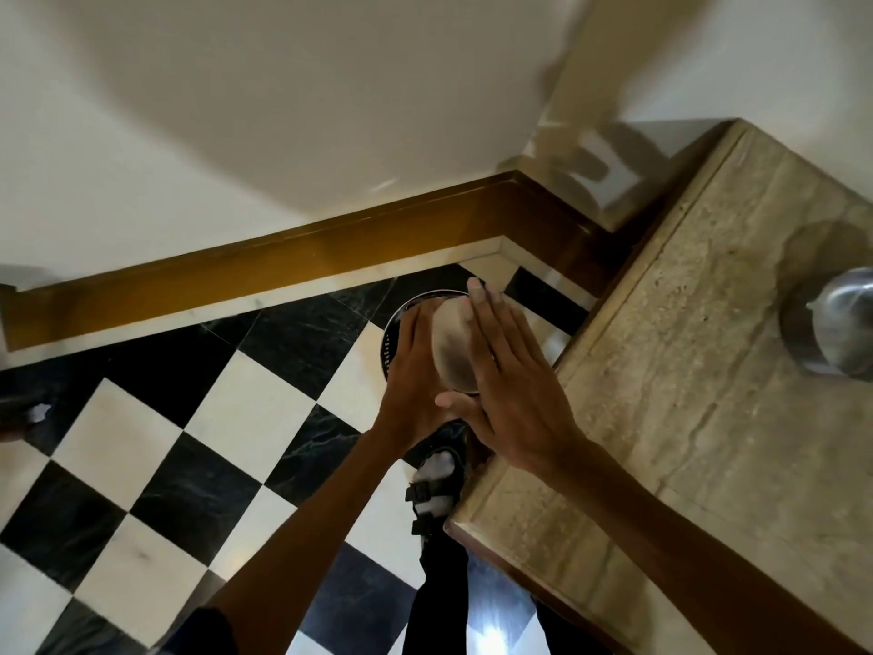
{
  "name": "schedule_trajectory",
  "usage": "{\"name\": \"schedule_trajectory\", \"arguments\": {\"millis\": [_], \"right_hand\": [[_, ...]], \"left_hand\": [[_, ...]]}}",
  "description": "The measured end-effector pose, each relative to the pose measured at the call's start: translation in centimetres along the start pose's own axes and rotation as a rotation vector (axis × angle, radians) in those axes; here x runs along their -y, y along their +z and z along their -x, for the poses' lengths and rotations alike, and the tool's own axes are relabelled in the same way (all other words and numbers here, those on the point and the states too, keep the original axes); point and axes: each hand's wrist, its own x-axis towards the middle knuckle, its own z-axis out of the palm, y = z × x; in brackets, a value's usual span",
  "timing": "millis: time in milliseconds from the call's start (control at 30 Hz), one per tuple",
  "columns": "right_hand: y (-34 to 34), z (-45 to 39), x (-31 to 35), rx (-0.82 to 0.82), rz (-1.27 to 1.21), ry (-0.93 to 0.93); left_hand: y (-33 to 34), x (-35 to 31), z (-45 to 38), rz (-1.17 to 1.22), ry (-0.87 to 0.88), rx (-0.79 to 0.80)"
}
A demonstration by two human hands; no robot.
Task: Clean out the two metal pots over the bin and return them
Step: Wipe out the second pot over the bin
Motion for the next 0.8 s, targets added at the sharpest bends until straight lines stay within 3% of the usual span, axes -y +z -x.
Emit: {"name": "schedule_trajectory", "arguments": {"millis": [133, 267, 367, 500, 600, 733, 800], "right_hand": [[0.9, 0.3, -0.1, 0.111, 0.007, -0.057], [0.8, 0.8, 0.8, 0.025, -0.053, -0.039], [1.4, 1.1, 0.7, 0.105, -0.056, -0.082], [0.7, 1.4, 0.7, -0.054, -0.113, 0.0], [1.3, 1.8, 0.4, 0.074, -0.004, -0.07], [0.9, 1.6, 0.8, -0.027, -0.052, -0.005], [1.5, 1.8, 0.6, 0.038, -0.03, -0.032]], "left_hand": [[-0.1, 0.5, 0.4, 0.066, -0.019, -0.01], [-0.4, 0.3, 0.4, 0.068, 0.009, 0.007], [-0.3, 0.3, 0.4, 0.086, 0.01, 0.035], [-0.2, 0.9, 0.6, 0.077, -0.005, 0.008], [-0.1, 0.9, 0.3, 0.013, -0.011, 0.032], [-0.1, 0.9, 0.5, 0.029, 0.003, 0.048], [0.1, 1.1, 0.5, 0.036, -0.039, 0.043]]}}
